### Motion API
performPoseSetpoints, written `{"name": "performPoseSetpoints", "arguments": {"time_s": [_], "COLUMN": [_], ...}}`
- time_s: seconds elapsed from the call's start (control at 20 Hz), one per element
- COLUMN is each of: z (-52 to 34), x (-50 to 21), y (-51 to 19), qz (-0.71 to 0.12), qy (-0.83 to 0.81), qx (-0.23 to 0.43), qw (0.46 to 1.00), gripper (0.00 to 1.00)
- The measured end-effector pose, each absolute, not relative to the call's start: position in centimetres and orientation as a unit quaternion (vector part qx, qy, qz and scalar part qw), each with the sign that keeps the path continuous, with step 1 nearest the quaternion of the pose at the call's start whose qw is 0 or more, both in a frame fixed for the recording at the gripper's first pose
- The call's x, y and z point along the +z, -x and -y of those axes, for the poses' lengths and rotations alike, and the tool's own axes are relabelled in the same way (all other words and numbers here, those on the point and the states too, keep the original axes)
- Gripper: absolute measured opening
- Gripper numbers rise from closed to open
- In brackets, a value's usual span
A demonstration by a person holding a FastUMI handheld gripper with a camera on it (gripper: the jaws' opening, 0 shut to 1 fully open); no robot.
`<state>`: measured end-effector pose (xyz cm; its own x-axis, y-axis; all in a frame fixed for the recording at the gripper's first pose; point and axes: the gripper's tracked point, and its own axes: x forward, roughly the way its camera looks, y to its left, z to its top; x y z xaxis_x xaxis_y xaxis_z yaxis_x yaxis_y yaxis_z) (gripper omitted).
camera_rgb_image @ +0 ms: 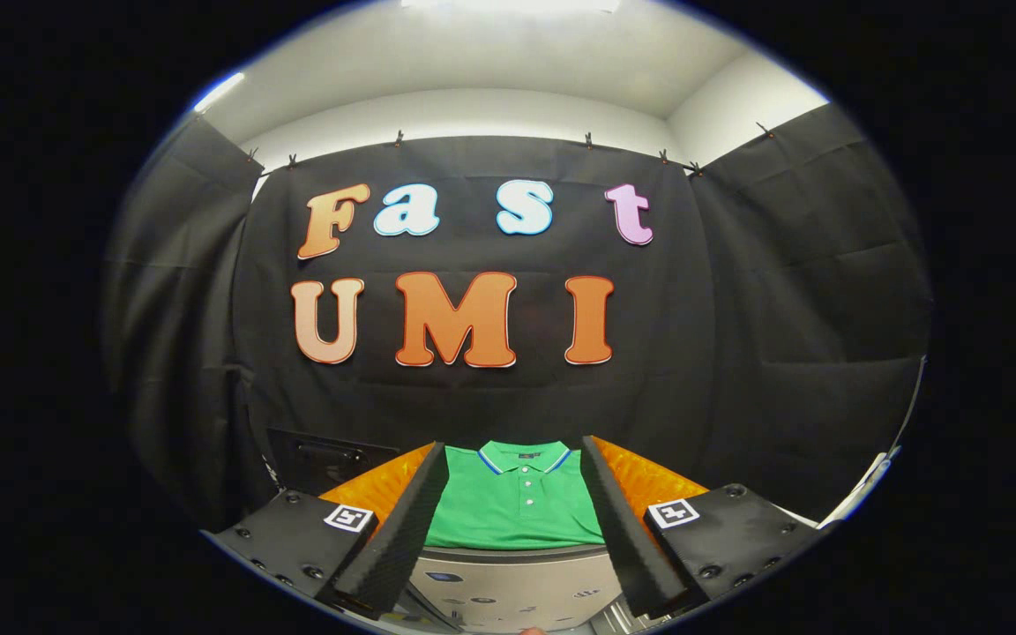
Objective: Put the clothes into the washing machine and then close the washing machine lid.
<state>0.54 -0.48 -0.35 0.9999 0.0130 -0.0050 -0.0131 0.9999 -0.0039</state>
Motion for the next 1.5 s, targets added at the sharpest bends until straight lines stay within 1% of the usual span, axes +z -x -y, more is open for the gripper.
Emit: {"name": "performPoseSetpoints", "arguments": {"time_s": [0.9, 1.25, 1.5], "z": [2.6, 3.2, 4.2], "x": [-0.6, -0.7, -2.6], "y": [-1.8, -3.7, -6.9], "qz": [-0.007, -0.006, -0.029], "qy": [0.009, -0.001, -0.020], "qx": [0.012, 0.032, 0.042], "qw": [1.000, 0.999, 0.999], "gripper": [0.97, 0.97, 0.98]}}
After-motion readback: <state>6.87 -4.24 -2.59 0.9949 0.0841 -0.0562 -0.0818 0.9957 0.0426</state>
